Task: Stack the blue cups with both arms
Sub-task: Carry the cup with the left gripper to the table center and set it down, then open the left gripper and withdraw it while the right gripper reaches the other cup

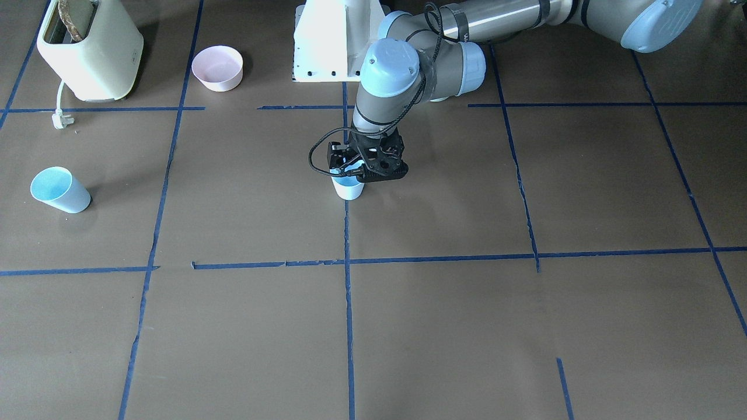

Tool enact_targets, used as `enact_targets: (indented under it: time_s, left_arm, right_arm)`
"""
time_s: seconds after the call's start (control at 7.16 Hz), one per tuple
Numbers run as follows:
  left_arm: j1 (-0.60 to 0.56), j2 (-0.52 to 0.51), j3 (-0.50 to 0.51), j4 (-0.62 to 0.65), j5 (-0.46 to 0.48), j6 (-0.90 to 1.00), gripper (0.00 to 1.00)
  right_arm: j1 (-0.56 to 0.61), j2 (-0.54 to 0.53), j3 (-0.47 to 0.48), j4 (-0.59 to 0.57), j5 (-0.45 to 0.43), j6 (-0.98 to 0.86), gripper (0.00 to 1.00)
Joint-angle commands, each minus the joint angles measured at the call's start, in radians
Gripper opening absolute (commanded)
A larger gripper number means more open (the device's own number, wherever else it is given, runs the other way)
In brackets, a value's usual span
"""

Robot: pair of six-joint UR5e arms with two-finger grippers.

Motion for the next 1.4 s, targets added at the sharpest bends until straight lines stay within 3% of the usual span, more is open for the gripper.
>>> enact_targets:
  time_s: [0.0,0.28,0.42,0.7,1.26]
  left_arm:
    - [-0.040,0.027,-0.128,0.106,-0.035,0.004,1.00]
    - [-0.087,0.134,-0.366,0.292,-0.058,0.106,1.00]
    - [-0.115,0.185,-0.455,0.337,-0.058,0.147,1.00]
    - [-0.147,0.233,-0.540,0.395,-0.059,0.155,1.00]
    - [-0.185,0.349,-0.675,0.411,-0.059,0.206,1.00]
  right_arm:
    - [0.000,-0.003,0.009,0.001,0.000,0.002,1.00]
    - [-0.017,-0.008,0.027,0.022,0.000,0.052,1.00]
    - [-0.055,-0.034,0.045,0.116,0.001,0.157,1.00]
    - [-0.217,-0.085,0.064,0.458,0.000,0.556,1.00]
    - [-0.392,-0.131,0.161,0.496,-0.034,0.741,1.00]
